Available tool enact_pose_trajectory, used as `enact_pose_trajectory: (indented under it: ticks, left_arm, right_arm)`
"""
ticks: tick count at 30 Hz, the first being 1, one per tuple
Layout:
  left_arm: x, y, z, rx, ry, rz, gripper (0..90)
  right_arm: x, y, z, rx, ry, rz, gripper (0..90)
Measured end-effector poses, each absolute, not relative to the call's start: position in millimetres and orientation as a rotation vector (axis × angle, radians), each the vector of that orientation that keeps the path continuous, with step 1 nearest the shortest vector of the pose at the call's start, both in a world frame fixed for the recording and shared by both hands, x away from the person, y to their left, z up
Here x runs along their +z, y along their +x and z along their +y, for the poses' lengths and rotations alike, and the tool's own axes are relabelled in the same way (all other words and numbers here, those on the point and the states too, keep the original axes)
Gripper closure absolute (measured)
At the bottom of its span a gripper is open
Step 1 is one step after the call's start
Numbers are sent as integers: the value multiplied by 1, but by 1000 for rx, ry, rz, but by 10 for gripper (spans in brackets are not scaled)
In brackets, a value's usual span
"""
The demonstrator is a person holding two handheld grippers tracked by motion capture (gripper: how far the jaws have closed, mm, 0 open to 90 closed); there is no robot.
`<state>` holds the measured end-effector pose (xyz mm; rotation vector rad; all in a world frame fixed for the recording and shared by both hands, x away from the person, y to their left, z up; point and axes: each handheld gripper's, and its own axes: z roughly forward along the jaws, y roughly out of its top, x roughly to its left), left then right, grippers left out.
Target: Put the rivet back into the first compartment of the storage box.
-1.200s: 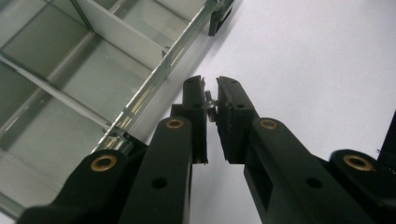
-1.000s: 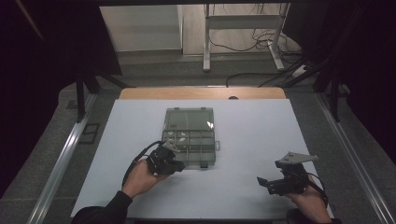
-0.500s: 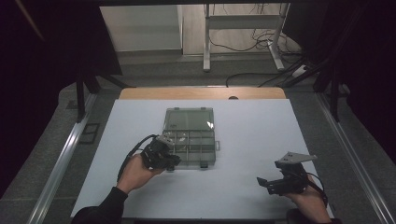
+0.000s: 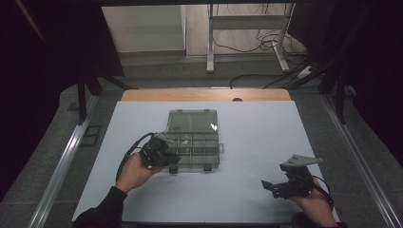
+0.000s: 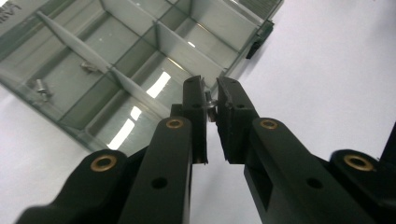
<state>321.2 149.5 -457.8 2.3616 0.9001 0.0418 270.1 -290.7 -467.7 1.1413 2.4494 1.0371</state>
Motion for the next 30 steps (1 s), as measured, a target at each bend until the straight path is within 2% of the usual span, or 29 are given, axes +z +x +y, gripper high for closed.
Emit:
enact_pose_trajectory:
  ticks: [30]
  left_arm:
    - [-452,345,168,69,2326,987,832]
  right_arm:
    - [-468,271,-291,1030,1148,2453,39]
